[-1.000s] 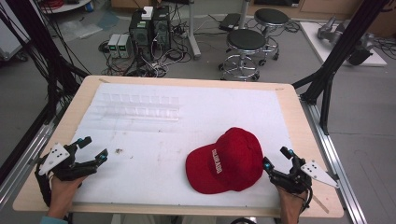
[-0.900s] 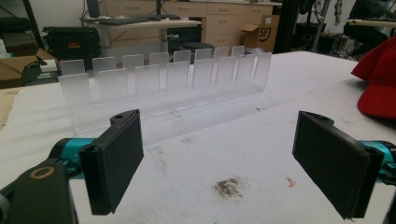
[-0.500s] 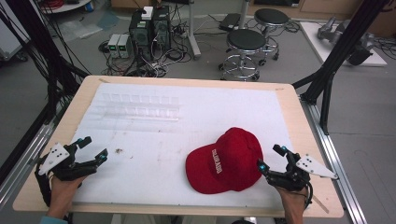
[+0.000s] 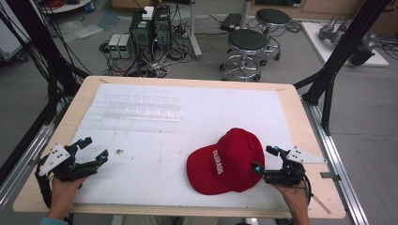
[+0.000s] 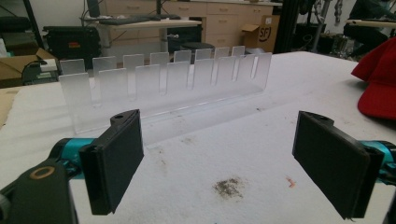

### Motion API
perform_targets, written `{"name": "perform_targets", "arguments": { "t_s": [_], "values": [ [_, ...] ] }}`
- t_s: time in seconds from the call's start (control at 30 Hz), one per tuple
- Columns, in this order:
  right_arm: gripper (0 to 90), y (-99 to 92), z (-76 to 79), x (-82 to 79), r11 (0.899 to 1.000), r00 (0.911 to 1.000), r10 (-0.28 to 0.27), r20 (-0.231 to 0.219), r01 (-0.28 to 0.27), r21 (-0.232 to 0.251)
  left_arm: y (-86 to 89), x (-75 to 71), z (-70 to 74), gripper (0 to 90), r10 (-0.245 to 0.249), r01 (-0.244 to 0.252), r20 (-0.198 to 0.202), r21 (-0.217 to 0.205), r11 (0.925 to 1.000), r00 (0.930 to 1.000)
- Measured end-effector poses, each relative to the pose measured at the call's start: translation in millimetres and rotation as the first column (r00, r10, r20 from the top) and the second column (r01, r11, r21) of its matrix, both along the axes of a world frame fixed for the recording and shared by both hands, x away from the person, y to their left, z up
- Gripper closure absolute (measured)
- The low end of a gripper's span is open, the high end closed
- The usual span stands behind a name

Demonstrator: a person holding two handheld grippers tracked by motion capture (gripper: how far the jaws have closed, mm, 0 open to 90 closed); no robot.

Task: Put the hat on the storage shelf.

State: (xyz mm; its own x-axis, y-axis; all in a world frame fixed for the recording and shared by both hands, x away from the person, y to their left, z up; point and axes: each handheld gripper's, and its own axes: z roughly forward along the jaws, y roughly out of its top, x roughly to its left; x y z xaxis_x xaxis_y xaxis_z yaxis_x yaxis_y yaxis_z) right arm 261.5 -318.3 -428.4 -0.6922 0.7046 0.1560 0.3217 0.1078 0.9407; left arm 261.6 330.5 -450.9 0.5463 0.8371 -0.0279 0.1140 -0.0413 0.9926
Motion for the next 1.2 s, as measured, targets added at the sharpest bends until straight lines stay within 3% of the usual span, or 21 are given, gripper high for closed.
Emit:
{"name": "perform_targets", "arguments": {
  "t_s": [0.2, 0.27, 0.43, 0.47, 0.53, 0.6, 0.73, 1.0, 1.2],
  "values": [
    [12.8, 3.4, -2.5, 7.4, 0.999, 0.9979, 0.03, -0.058, -0.032, -0.036, 0.2, 0.0, 0.0, 16.6, 0.001, -0.001, 0.0, 0.001, 1.0, 1.0],
    [23.8, 4.4, -3.2, 7.7, 0.997, 0.9964, 0.053, -0.066, -0.056, -0.05, -0.1, 0.0, 0.0, 16.6, 0.0, 0.0, 0.001, 0.0, 1.0, 1.0],
    [40.5, 8.6, -5.6, 6.5, 0.995, 0.9952, 0.066, -0.072, -0.071, -0.076, -0.2, 0.0, -0.1, 16.6, 0.0, 0.0, 0.001, 0.0, 1.0, 1.0],
    [51.5, 9.2, -6.2, 6.4, 0.994, 0.9952, 0.064, -0.074, -0.07, -0.082, -0.2, 0.0, 0.0, 16.6, 0.0, 0.0, 0.001, 0.0, 1.0, 1.0],
    [58.9, 9.8, -7.2, 6.2, 0.994, 0.9949, 0.051, -0.086, -0.059, -0.09, -0.1, 0.0, -0.1, 16.7, 0.0, 0.0, 0.001, 0.0, 1.0, 1.0],
    [75.6, 10.1, -8.4, 5.5, 0.995, 0.9932, 0.057, -0.101, -0.065, -0.074, 0.0, -0.2, -0.1, 16.6, 0.001, -0.001, 0.001, -0.002, 1.0, 1.0],
    [85.5, 14.2, -6.5, 1.2, 0.994, 0.9985, 0.022, -0.051, -0.027, -0.109, 0.1, -0.1, -0.1, 16.6, 0.002, -0.002, 0.001, -0.001, 1.0, 1.0],
    [86.8, 19.6, 2.7, -5.1, 0.996, 0.9997, -0.008, -0.022, 0.006, -0.085, -1.0, -0.3, 0.0, 16.4, 0.007, -0.007, 0.001, 0.004, 1.0, 1.0],
    [86.9, 21.7, 13.0, -9.8, 0.999, 0.9998, -0.012, -0.015, 0.011, -0.031, -2.0, -0.3, 0.2, 16.4, 0.021, -0.021, -0.001, 0.013, 0.9997, 0.9998]
  ]
}}
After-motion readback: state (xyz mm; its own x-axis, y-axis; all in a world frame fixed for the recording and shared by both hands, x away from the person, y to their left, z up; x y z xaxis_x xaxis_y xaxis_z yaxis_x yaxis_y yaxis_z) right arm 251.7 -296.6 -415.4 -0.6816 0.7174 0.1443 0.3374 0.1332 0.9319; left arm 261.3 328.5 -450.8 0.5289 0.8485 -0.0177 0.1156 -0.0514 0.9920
